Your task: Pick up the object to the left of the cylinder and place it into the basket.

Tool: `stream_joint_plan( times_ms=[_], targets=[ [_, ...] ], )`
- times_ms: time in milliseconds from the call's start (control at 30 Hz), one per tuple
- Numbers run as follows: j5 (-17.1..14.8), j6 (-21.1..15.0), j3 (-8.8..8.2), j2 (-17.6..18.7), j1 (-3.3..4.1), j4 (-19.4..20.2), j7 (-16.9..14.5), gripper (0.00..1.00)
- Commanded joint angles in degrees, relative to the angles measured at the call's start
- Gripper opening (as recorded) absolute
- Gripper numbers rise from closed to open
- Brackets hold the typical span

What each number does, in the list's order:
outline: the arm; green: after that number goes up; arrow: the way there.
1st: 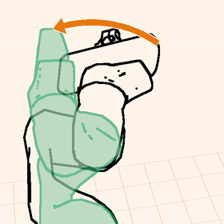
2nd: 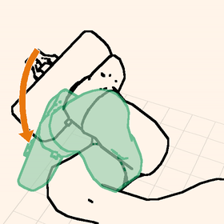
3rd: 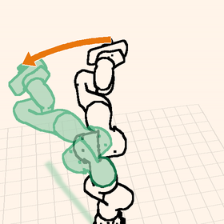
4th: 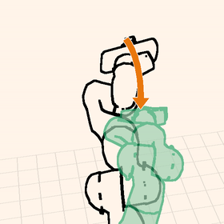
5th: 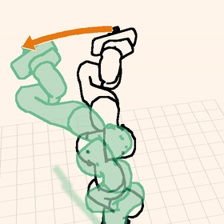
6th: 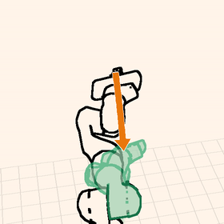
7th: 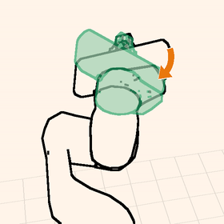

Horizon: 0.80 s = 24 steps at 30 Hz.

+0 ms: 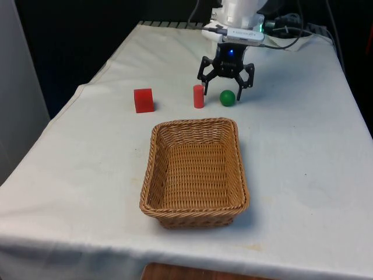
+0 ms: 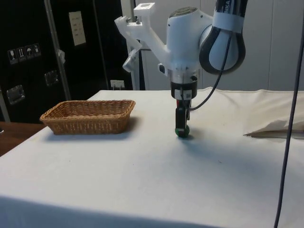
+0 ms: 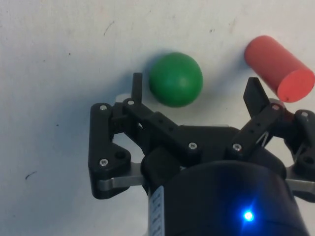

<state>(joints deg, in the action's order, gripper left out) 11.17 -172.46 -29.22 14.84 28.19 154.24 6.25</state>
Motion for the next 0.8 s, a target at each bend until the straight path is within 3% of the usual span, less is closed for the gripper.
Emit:
stream_joint_plan(
  times_ms=[0,33,267,300,333,567,600,633,667,767],
  targets=[
    [0.0,0.0,0.0,0.0,0.0,-0.1,0.0,1.0],
    [-1.0,0.0,1.38,-0.8,-1.03,0.3,-0.7,1.0],
    [-1.0,0.2,1.32,-0.5,-1.15,-0.4,-0.7,1.0],
    [0.0,0.2,-0.06,0.2,-0.11,-0.9,0.0,1.0],
    [-1.0,0.1,1.32,-0.3,-1.2,-0.4,-0.7,1.0],
    [-0.8,-0.4,1.15,0.4,-1.09,-0.6,-0.5,1.0],
    [0.0,0.1,-0.06,1.0,-0.23,-1.0,0.1,1.0],
    [-0.7,-0.5,1.03,0.6,-0.97,-0.6,-0.4,1.0],
    [-0.7,-0.5,0.97,0.7,-0.92,-0.6,-0.3,1.0],
    [-0.6,-0.2,0.86,1.0,-0.17,-0.9,0.4,1.0]
  ],
)
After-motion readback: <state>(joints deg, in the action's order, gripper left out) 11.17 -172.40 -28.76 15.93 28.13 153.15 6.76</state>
